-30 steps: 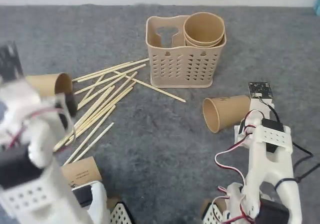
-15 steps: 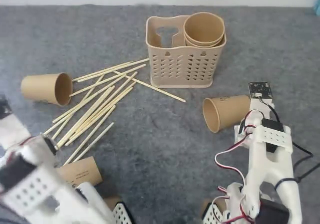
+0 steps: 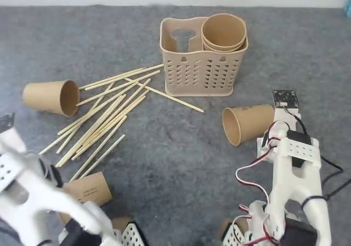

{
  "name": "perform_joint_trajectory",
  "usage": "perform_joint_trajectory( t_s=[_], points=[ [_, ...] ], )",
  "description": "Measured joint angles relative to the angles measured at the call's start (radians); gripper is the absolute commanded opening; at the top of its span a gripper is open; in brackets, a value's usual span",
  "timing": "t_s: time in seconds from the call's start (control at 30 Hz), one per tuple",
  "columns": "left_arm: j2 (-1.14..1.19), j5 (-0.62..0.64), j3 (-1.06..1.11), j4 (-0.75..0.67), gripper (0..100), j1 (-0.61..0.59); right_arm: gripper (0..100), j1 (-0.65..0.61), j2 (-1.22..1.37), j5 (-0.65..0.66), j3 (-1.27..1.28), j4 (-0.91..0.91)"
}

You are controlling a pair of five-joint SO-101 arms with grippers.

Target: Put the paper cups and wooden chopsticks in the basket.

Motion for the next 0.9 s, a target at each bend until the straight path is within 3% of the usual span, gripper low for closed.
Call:
perform_joint_trajectory(
  t_s=[0.23,0.53,0.9],
  points=[
    [0.000,-0.092,0.026,0.000,13,-0.092,0.9,0.000,0.000,0.000,0.009,-0.012],
    [0.005,-0.103,0.224,-0.256,13,-0.023,0.9,0.000,0.000,0.000,0.011,-0.012],
    [0.005,-0.103,0.304,-0.350,13,0.011,0.9,0.000,0.000,0.000,0.011,-0.012]
  ],
)
